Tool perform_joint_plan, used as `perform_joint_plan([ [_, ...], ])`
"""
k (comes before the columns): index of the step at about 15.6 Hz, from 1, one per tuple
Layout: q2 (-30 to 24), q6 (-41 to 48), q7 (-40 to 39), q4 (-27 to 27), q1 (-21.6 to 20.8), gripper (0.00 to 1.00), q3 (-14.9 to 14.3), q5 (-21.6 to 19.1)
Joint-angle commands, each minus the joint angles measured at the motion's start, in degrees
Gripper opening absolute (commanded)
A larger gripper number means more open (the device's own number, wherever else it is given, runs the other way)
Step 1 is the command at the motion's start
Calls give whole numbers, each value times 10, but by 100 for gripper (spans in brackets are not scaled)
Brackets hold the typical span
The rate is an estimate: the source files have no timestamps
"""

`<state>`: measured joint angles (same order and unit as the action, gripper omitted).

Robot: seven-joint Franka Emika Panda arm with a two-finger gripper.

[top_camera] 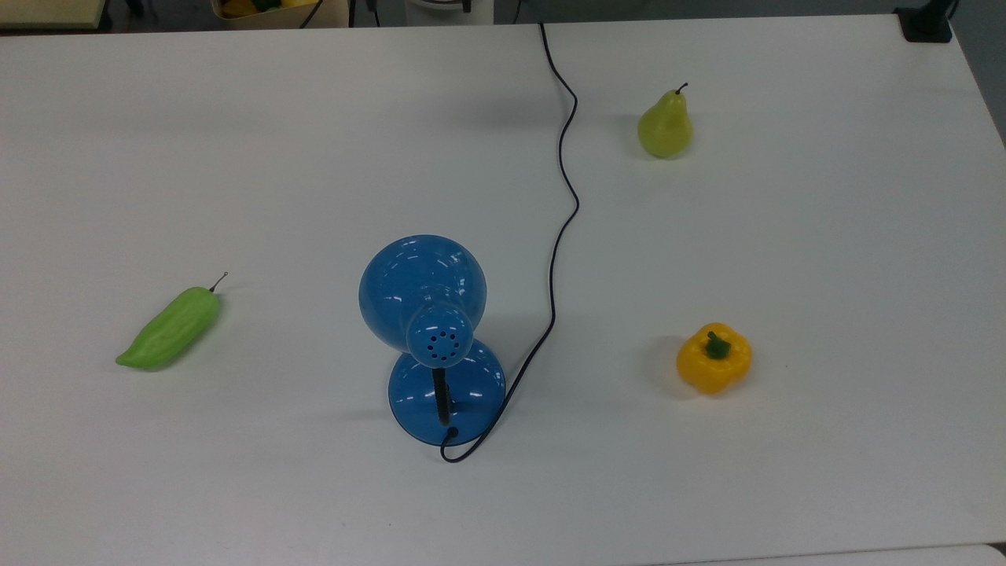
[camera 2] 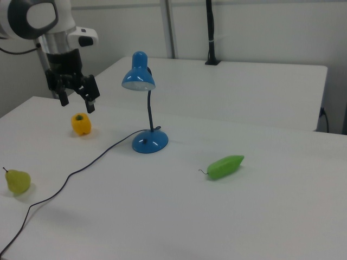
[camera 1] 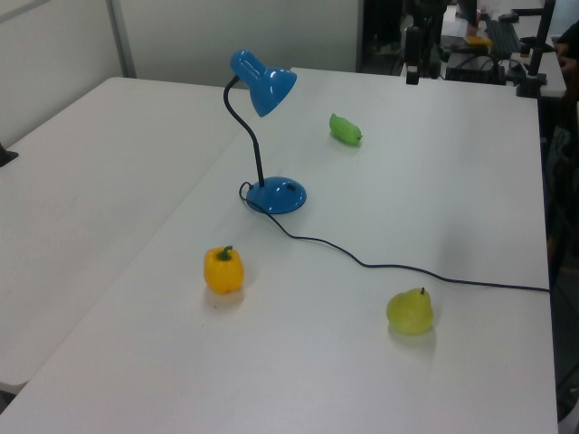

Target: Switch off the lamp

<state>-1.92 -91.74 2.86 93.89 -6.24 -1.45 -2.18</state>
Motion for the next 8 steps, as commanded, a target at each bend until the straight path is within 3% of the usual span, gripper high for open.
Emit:
perform_joint_plan([
  [1, 2, 25, 14, -26, -3, 100, 0, -18],
  [8, 14, -75, -25, -21, -2, 100, 0, -18],
])
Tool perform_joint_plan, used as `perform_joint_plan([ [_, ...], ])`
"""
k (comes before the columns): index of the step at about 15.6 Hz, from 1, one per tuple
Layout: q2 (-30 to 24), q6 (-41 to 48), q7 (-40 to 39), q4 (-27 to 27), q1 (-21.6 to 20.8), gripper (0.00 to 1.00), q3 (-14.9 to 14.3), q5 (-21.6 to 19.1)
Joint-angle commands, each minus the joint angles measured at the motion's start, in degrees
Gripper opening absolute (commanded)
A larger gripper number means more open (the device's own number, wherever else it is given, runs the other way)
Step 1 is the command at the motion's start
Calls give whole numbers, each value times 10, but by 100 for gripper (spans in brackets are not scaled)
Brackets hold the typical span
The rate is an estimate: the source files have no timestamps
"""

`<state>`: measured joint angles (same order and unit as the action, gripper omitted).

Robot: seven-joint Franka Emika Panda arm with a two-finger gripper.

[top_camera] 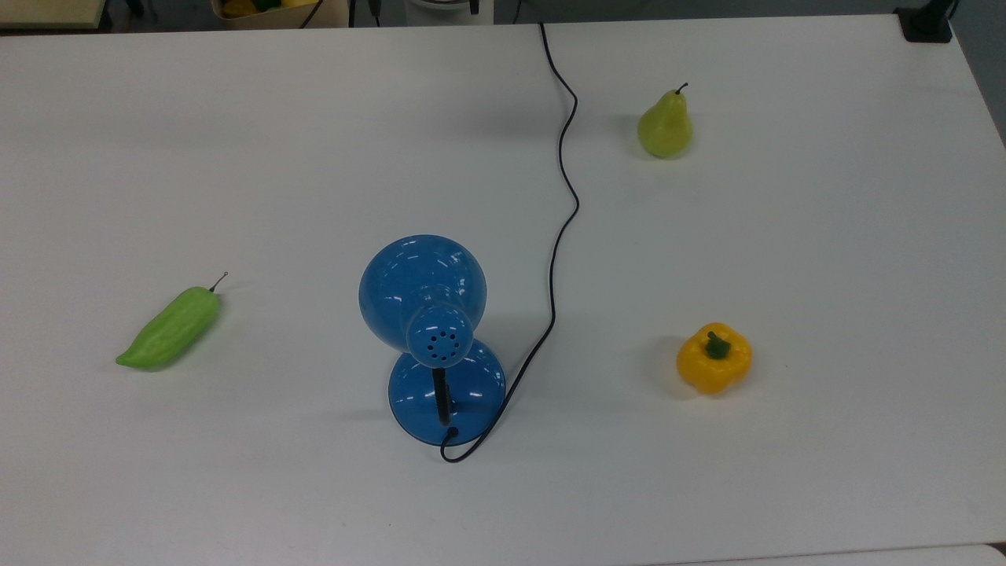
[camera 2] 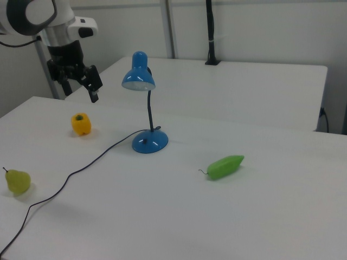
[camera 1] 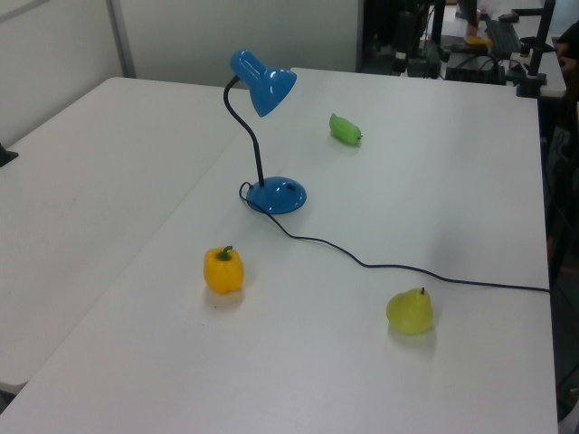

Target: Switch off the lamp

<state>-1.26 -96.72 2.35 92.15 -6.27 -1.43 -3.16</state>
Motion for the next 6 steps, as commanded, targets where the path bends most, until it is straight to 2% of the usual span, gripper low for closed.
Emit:
perform_joint_plan([
  [1, 10, -25, -20, -6, -1, 100, -1, -8],
  [6, 8, -20, -13, -4, -1, 100, 0, -7],
])
